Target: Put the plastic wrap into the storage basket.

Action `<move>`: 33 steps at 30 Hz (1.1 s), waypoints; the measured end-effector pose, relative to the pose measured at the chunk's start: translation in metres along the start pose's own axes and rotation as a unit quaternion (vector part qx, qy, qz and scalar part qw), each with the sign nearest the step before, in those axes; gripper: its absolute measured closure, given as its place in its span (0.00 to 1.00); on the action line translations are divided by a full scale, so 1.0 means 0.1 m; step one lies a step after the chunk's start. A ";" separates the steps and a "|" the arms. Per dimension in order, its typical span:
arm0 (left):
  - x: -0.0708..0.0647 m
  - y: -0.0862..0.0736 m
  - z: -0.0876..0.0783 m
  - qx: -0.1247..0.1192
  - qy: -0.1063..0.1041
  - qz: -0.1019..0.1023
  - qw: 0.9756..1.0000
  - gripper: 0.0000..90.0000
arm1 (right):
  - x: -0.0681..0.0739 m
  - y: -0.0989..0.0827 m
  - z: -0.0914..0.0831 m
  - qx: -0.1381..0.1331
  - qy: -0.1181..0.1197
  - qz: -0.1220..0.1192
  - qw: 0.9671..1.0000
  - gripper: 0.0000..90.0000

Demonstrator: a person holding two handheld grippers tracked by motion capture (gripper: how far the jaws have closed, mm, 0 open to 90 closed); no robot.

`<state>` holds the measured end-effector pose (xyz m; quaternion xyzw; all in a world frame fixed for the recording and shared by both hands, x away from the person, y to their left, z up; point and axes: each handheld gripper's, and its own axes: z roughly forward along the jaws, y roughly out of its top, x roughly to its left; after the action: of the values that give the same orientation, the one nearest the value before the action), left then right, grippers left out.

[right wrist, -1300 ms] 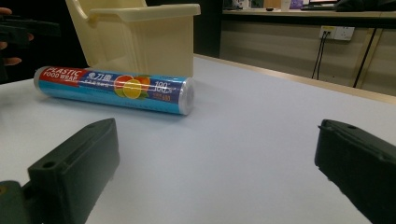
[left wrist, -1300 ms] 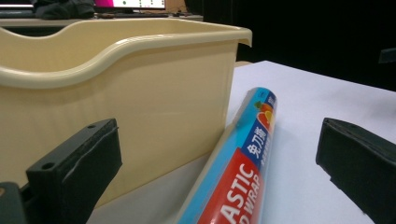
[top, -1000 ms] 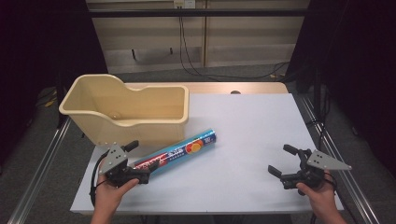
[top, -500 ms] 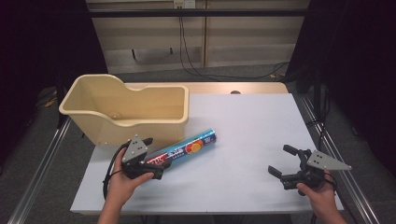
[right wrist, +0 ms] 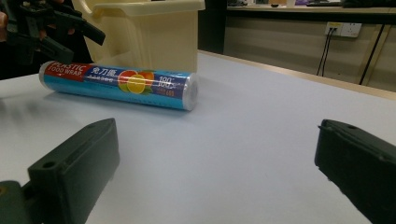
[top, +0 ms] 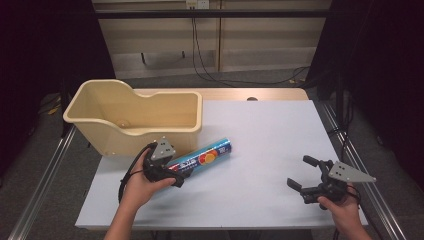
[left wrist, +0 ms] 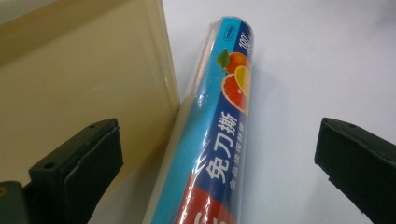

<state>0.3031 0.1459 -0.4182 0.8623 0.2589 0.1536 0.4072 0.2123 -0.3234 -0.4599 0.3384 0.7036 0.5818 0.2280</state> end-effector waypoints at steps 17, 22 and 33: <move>-0.05 0.27 0.29 0.104 -0.042 0.030 0.993 0.02 | 0.00 0.00 -0.01 0.002 0.004 -0.001 1.000 0.00; -0.06 0.32 0.39 0.146 -0.048 0.027 0.988 0.03 | 0.00 0.00 0.00 0.003 0.006 -0.003 1.000 0.00; -0.07 0.39 0.53 0.218 -0.040 0.044 0.974 0.08 | 0.00 -0.01 0.00 0.004 0.008 -0.004 1.000 0.00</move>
<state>0.3353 0.0886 -0.4207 0.9465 0.2312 0.0764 0.2120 0.2119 -0.3239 -0.4604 0.3318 0.7093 0.5805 0.2232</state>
